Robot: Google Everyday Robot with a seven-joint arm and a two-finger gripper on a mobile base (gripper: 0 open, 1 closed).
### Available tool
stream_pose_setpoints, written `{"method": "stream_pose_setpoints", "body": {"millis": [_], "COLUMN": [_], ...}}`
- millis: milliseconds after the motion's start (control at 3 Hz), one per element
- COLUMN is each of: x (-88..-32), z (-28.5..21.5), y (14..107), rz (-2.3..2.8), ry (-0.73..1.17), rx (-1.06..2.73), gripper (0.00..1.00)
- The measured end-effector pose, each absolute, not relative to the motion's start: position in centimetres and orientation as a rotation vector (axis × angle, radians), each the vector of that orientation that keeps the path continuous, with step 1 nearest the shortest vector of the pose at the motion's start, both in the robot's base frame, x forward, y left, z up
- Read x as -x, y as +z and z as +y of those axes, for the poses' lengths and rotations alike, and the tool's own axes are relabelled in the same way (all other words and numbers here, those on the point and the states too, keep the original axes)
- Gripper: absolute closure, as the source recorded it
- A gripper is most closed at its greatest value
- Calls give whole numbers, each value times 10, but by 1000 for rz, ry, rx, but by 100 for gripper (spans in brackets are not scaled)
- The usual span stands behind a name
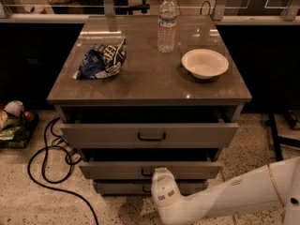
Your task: Close middle drawer
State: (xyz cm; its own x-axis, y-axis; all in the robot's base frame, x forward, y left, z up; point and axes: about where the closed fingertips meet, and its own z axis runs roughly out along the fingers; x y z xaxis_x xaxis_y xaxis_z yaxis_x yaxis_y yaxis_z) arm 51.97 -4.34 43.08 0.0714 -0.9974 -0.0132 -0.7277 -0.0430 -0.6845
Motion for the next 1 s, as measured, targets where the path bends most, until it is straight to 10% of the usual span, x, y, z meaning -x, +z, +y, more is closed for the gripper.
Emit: {"method": "stream_pose_setpoints", "body": {"millis": [333,1000], "x": [-520,-520], "z": [-43,-39], "y": [430,439], "rz": [1710,1700], "ry": [-662,-671], "rx": [1826,1858], "gripper": [93,100]}}
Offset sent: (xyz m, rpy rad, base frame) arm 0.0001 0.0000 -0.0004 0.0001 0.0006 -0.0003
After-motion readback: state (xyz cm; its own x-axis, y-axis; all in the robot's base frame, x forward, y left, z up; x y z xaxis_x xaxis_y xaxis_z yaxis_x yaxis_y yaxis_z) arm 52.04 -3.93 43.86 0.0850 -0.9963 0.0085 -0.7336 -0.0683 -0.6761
